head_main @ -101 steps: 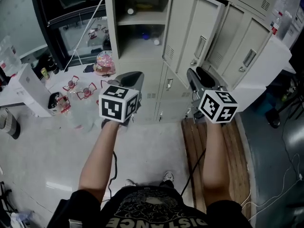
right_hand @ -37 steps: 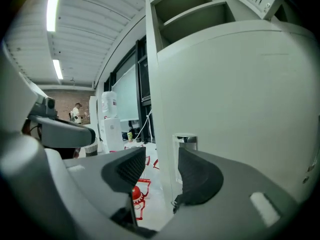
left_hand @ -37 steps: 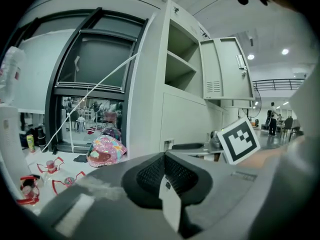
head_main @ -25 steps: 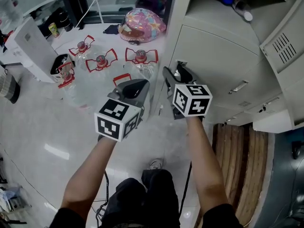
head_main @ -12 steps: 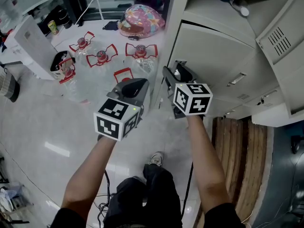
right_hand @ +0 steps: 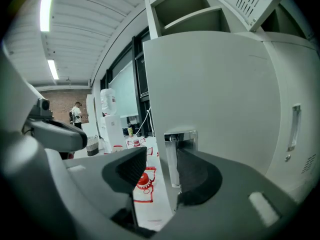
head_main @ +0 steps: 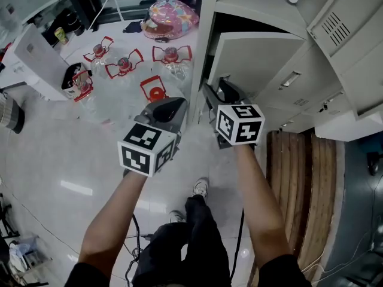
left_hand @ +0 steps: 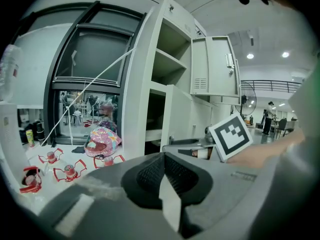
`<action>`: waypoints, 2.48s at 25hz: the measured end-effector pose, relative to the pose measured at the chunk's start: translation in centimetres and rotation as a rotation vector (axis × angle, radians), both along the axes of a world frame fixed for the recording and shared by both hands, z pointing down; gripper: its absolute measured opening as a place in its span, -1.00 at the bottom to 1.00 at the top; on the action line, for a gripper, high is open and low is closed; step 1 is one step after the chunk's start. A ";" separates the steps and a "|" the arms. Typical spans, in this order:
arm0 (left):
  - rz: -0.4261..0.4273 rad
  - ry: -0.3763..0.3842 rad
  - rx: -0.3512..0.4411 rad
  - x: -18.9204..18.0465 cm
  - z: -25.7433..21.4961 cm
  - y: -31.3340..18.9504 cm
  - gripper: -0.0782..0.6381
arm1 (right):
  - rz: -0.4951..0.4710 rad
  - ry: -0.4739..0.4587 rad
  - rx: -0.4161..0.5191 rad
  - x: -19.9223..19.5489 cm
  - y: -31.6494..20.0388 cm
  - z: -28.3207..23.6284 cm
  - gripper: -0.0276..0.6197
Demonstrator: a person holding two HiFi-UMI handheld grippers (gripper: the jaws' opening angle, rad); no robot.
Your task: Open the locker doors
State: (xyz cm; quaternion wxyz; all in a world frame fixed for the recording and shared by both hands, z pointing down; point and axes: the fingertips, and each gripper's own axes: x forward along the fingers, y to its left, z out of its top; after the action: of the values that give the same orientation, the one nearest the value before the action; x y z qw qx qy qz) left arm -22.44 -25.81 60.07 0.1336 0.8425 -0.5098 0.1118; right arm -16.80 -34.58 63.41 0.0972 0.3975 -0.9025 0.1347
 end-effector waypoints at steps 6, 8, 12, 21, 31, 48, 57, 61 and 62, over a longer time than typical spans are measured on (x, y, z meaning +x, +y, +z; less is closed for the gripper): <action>0.021 0.002 -0.007 1.5 -0.3 1.4 -0.77 | 0.023 0.036 0.000 1.7 2.0 0.2 -0.36; 0.027 0.003 -0.009 1.9 -0.3 1.8 -0.77 | 0.032 0.041 0.001 2.2 2.4 0.2 -0.37; 0.044 -0.005 -0.013 3.0 -0.1 2.8 -0.77 | 0.045 0.041 0.003 3.2 3.5 0.2 -0.38; 0.073 -0.028 -0.029 5.3 -0.2 4.7 -0.77 | 0.060 0.025 0.004 6.2 5.8 0.2 -0.38; 0.092 -0.025 -0.042 8.3 -0.9 6.9 -0.77 | 0.081 0.036 -0.002 9.6 7.6 0.3 -0.45; -0.005 -0.032 -0.058 16.0 -1.6 9.7 -0.77 | -0.029 0.061 -0.009 16.7 9.9 0.5 -0.45; 0.005 -0.015 -0.036 23.1 -3.2 8.3 -0.77 | -0.044 0.070 -0.045 22.1 10.4 0.7 -0.45; 0.025 -0.013 -0.021 25.6 -3.6 7.6 -0.77 | -0.039 0.077 -0.042 24.3 10.1 0.8 -0.48; 0.027 -0.013 -0.019 26.0 -3.7 7.5 -0.77 | -0.038 0.078 -0.043 24.8 10.1 0.9 -0.48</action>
State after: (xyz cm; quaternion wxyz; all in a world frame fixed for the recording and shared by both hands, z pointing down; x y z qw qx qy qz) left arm 3.60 -18.35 56.37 0.1370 0.8473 -0.4979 0.1241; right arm 7.96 -24.49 64.29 0.1435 0.3830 -0.9023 0.1365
